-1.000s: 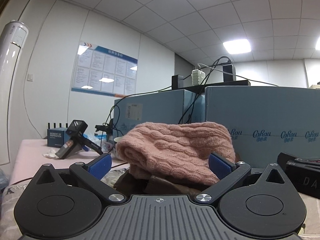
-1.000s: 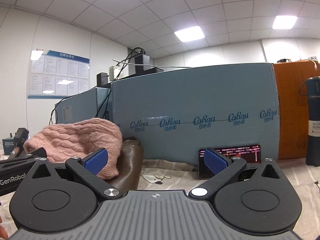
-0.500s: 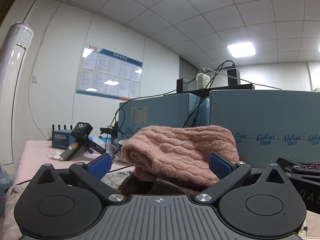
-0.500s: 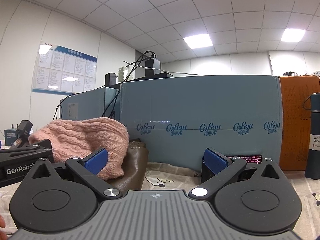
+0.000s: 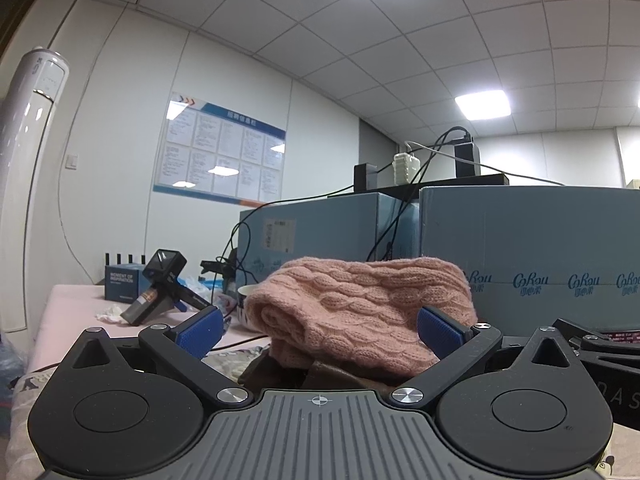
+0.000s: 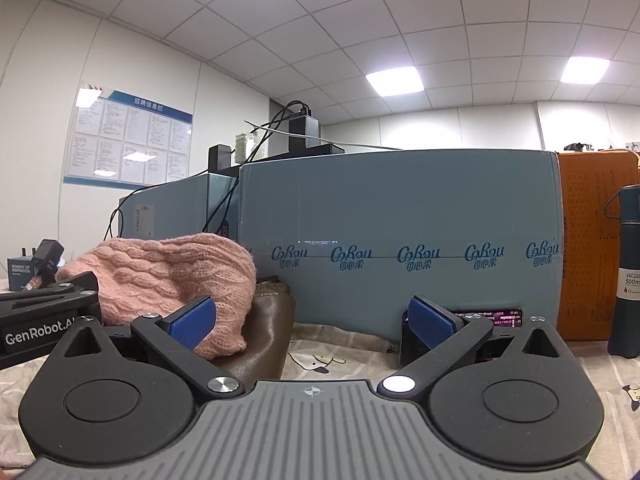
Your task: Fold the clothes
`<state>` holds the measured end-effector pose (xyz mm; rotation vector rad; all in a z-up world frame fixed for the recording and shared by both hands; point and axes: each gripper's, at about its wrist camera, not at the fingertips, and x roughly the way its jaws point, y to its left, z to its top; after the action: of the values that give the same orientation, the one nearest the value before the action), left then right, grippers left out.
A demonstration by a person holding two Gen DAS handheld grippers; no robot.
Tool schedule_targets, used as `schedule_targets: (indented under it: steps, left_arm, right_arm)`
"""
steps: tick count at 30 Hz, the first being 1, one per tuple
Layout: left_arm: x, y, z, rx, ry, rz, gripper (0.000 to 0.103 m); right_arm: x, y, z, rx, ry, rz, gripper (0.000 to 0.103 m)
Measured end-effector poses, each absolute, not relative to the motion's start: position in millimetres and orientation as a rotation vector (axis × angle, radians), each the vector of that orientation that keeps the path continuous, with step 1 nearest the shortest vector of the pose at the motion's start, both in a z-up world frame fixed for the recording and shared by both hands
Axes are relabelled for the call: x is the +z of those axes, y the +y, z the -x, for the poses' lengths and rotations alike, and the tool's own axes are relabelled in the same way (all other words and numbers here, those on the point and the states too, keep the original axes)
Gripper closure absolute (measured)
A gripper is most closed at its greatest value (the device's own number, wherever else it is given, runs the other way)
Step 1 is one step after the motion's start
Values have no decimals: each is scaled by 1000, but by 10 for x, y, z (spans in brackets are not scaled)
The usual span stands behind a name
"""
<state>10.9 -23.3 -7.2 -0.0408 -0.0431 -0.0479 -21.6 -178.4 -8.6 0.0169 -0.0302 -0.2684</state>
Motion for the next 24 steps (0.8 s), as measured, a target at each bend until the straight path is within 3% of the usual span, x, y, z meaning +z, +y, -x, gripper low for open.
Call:
schedule_targets:
  steps: [13,24]
  left_arm:
    - [-37,-152,43,103,-116,50,0]
    - [-62,-153,-67,103,-45,32,0]
  right_arm:
    - [-81,-1833,256,-321,-34,-16,0]
    - [-82,-1824,253,-272,-26,-16,0]
